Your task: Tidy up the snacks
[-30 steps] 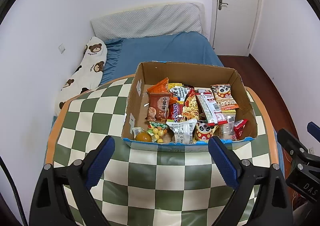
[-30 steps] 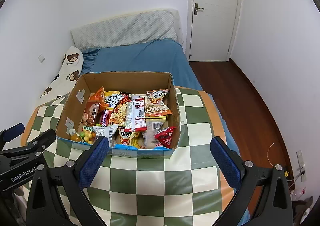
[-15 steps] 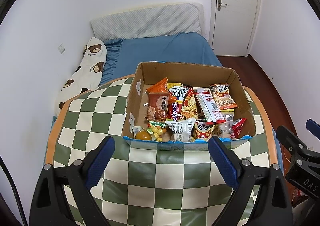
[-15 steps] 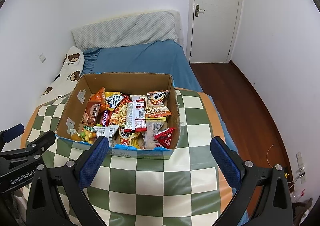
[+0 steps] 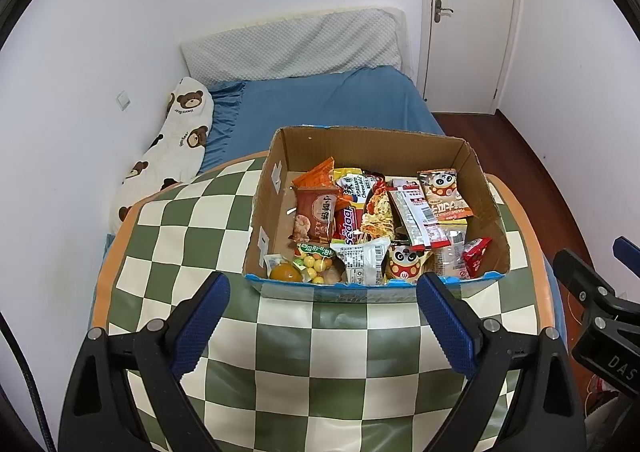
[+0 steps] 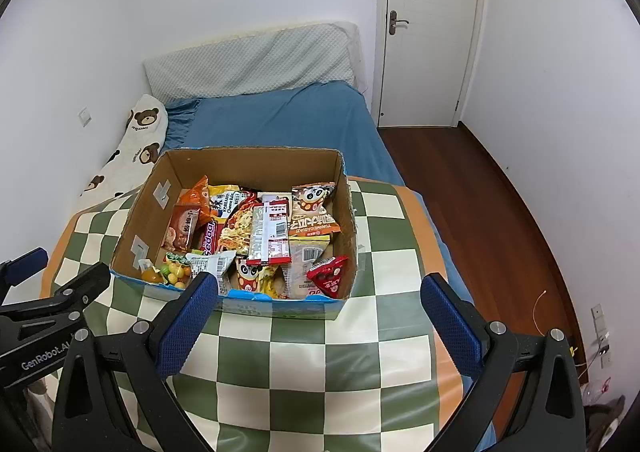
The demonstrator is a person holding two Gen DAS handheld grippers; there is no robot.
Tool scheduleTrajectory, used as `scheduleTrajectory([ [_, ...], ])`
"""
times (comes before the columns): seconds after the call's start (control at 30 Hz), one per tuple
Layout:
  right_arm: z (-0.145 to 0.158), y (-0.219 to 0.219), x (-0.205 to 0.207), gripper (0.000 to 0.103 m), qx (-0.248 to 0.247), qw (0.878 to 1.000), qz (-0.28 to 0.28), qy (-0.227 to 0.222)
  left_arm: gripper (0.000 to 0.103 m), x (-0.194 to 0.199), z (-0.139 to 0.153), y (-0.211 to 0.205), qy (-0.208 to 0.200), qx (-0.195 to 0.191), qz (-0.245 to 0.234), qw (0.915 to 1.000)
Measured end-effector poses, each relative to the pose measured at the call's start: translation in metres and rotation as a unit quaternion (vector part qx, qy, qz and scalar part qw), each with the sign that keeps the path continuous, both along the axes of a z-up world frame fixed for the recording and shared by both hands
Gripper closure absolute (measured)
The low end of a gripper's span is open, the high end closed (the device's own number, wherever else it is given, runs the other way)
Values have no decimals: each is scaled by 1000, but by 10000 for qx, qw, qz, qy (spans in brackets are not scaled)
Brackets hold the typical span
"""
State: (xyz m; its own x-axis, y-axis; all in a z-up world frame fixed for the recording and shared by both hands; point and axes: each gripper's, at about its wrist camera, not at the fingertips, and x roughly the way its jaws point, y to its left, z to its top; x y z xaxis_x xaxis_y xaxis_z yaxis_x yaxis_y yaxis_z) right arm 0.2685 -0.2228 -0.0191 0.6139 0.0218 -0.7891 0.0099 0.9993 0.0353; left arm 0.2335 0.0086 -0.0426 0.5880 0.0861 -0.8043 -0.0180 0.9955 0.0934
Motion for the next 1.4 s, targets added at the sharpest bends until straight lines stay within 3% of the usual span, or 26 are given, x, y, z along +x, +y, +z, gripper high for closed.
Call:
scheduleTrajectory([
  [1.4,4,0,-6,0,-6,10000,-8,-35,8,-4,5,-3,-72,48,-48,10000],
])
